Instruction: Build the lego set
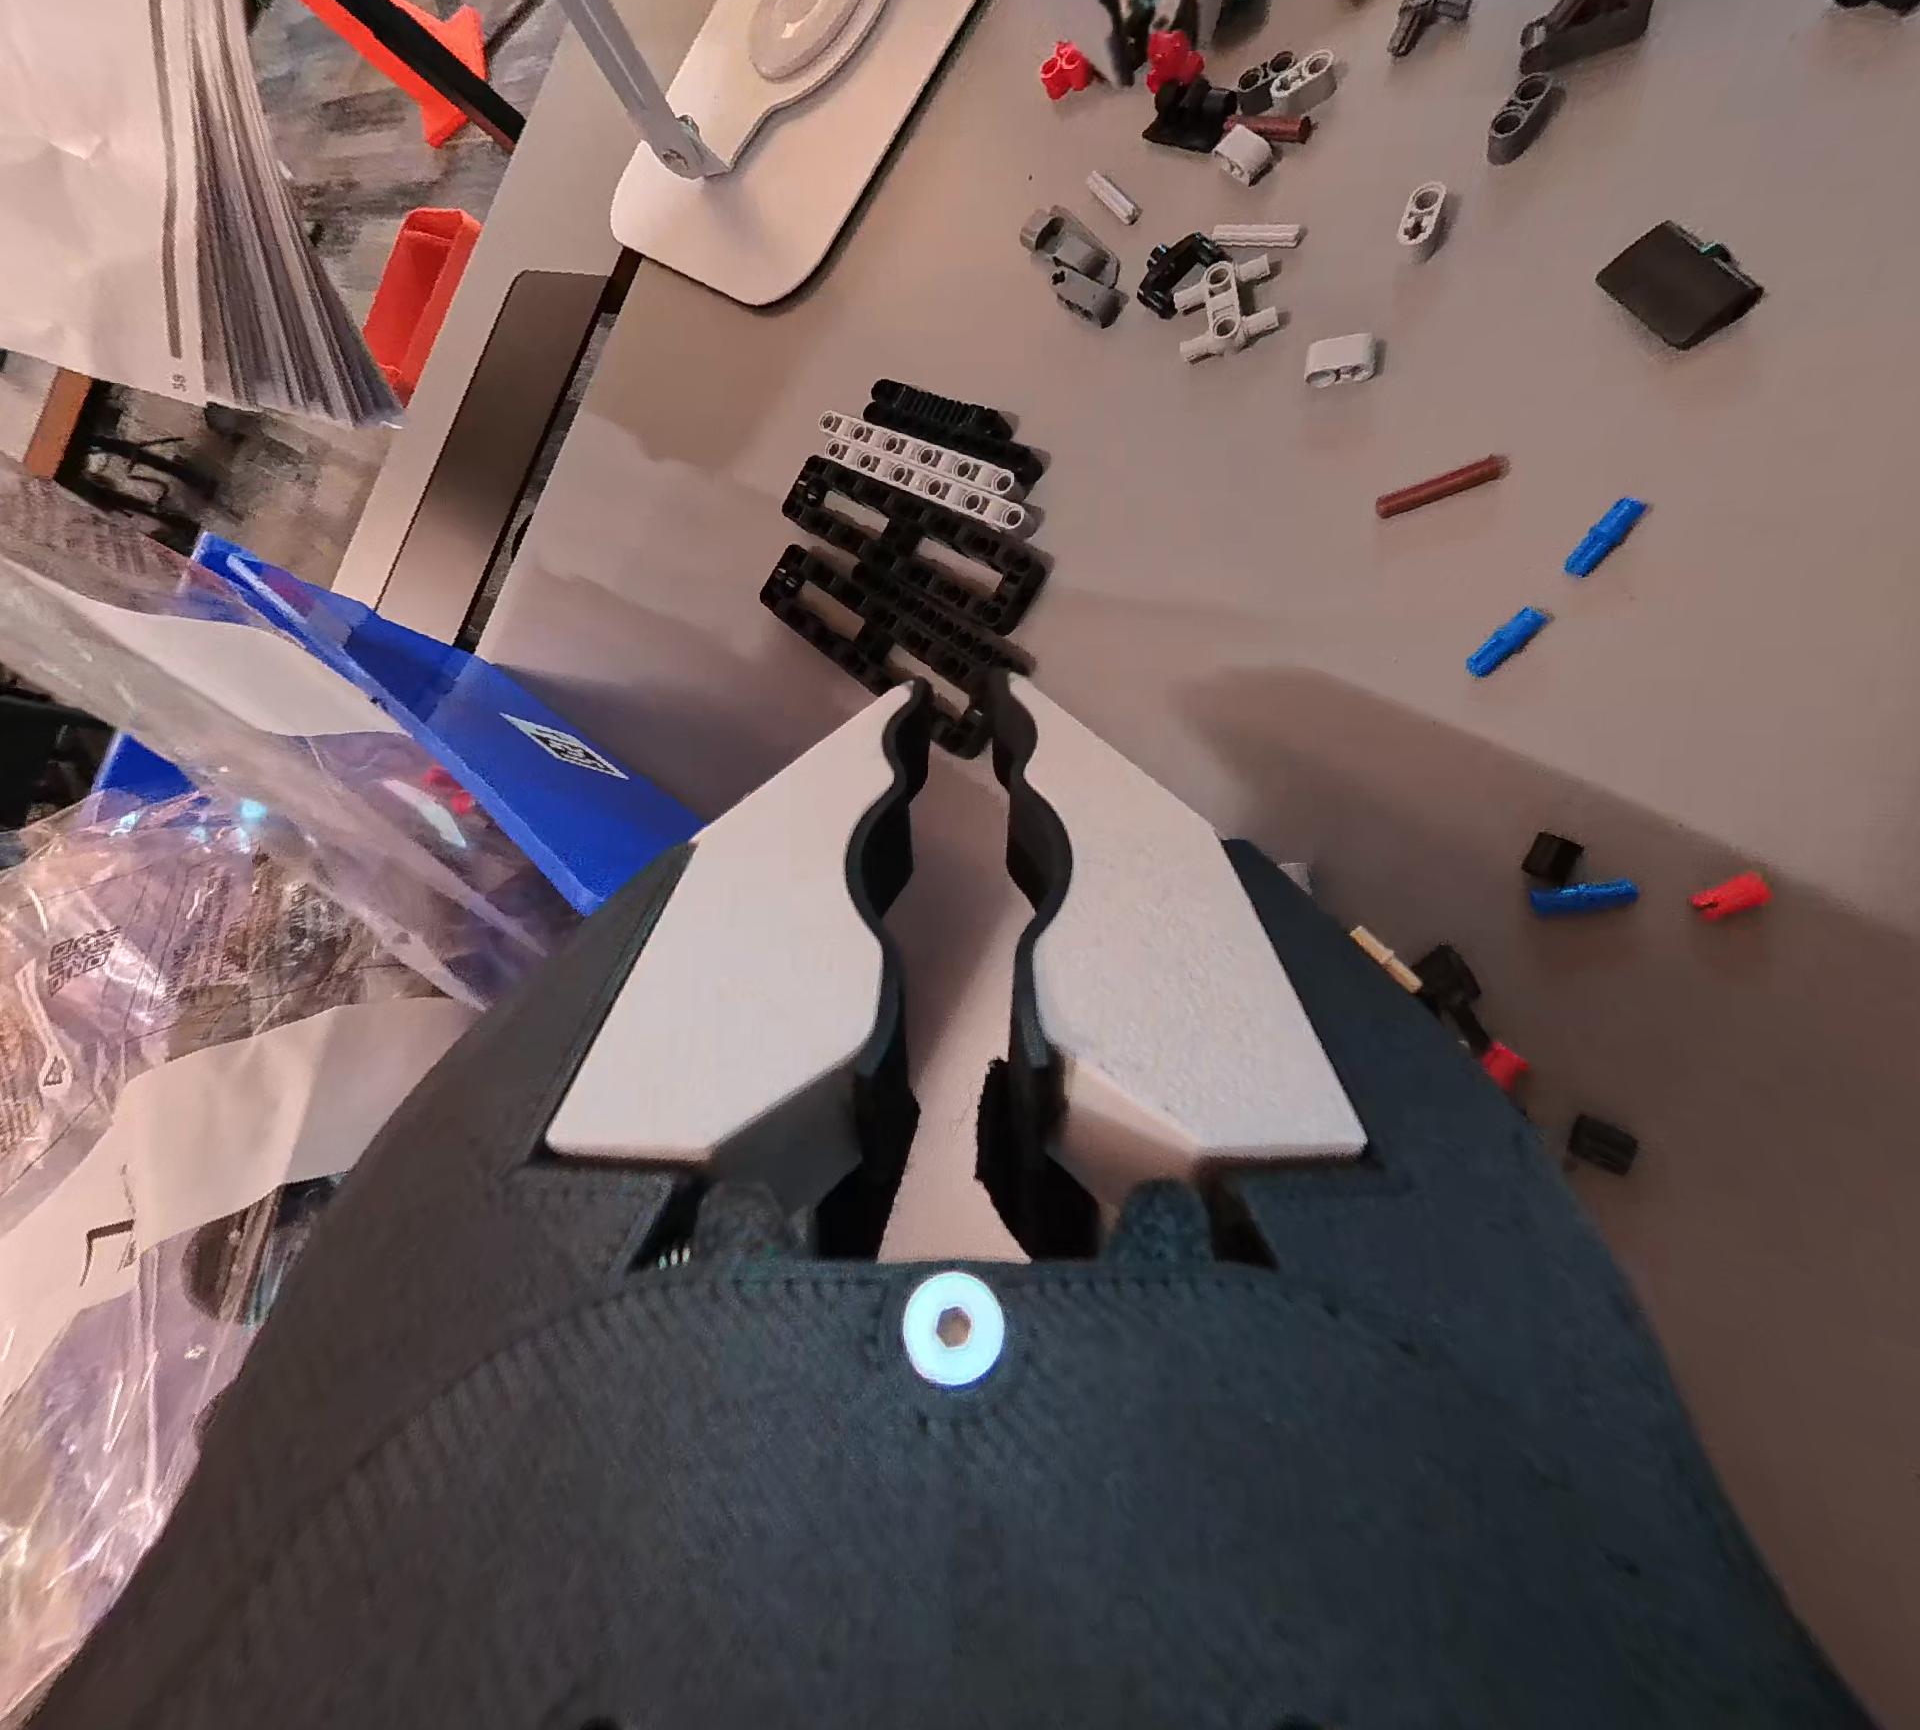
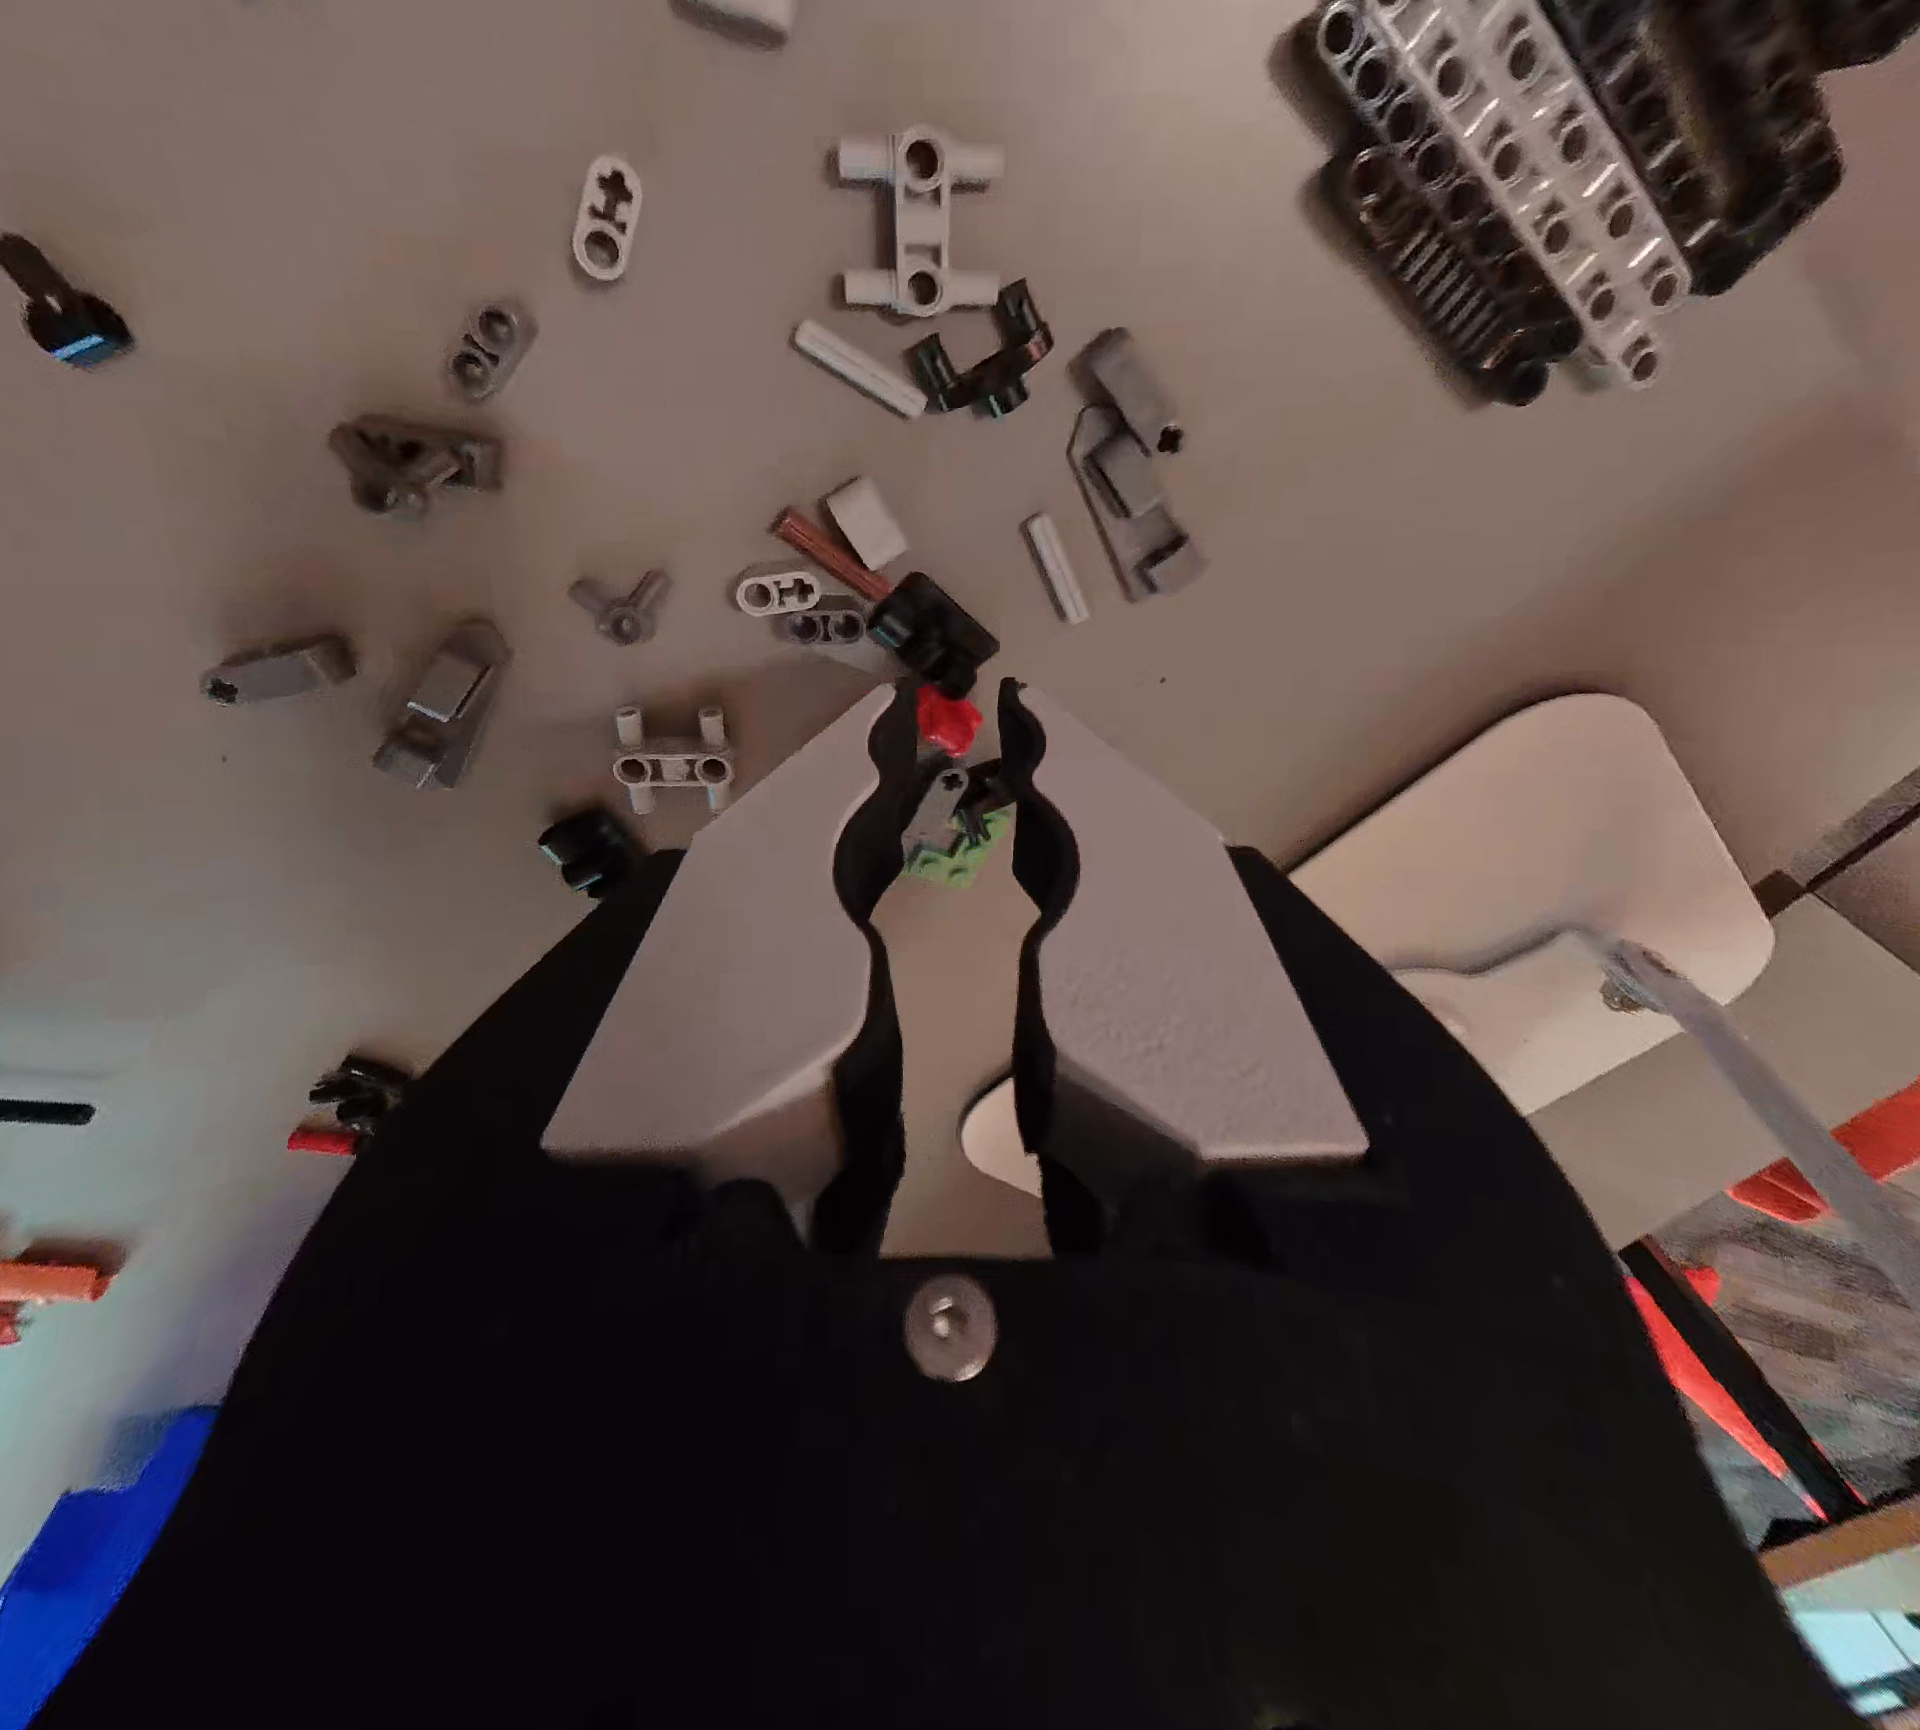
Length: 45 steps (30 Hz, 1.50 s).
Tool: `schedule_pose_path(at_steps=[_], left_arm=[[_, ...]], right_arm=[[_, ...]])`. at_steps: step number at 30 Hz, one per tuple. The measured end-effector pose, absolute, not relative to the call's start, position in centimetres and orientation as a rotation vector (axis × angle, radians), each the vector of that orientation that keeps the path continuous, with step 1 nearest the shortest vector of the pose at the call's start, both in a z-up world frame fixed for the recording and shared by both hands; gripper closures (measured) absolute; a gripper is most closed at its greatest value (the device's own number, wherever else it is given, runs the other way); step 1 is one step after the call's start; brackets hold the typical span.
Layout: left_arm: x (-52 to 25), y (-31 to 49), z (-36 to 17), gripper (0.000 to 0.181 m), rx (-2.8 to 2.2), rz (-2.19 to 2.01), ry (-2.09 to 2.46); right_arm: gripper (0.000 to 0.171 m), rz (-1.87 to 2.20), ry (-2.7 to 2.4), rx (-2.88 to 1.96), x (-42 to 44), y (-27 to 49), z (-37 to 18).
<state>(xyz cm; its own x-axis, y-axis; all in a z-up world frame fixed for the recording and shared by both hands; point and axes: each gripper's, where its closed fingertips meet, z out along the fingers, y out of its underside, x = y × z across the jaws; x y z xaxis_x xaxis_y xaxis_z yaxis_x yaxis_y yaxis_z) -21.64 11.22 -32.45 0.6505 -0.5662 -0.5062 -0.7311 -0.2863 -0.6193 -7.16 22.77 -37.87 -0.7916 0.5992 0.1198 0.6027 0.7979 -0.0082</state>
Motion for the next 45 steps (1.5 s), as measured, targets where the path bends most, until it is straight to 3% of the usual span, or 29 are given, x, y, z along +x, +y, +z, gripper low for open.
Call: schedule_pose_path(at_steps=[1, 15, 24, 30, 41, 45], left_arm=[[-21.6, 11.3, -32.5, 0.172, -1.982, 0.232, 1.014], [-22.1, 11.5, -33.1, 0.174, -1.990, 0.212, 1.004], [-22.0, 11.9, -33.2, 0.174, -1.987, 0.210, 0.988], [-21.9, 12.0, -33.5, 0.174, -1.991, 0.205, 0.992], [-22.2, 12.0, -33.8, 0.173, -2.000, 0.212, 0.998], [-22.2, 11.9, -33.6, 0.174, -1.996, 0.213, 1.001]], right_arm=[[0.159, -0.054, -2.869, -0.949, -7.0, 22.8, -38.2], [0.168, 0.113, -2.840, -1.066, -7.1, 22.4, -39.2], [0.167, 0.083, -2.526, -1.359, -5.9, 27.4, -34.1], [0.167, 0.046, -2.447, -1.562, -5.5, 29.0, -37.1], [0.167, 0.139, -2.496, -1.476, -11.9, 27.0, -39.4], [0.150, 0.164, -2.461, -1.516, -11.7, 26.8, -37.9]])
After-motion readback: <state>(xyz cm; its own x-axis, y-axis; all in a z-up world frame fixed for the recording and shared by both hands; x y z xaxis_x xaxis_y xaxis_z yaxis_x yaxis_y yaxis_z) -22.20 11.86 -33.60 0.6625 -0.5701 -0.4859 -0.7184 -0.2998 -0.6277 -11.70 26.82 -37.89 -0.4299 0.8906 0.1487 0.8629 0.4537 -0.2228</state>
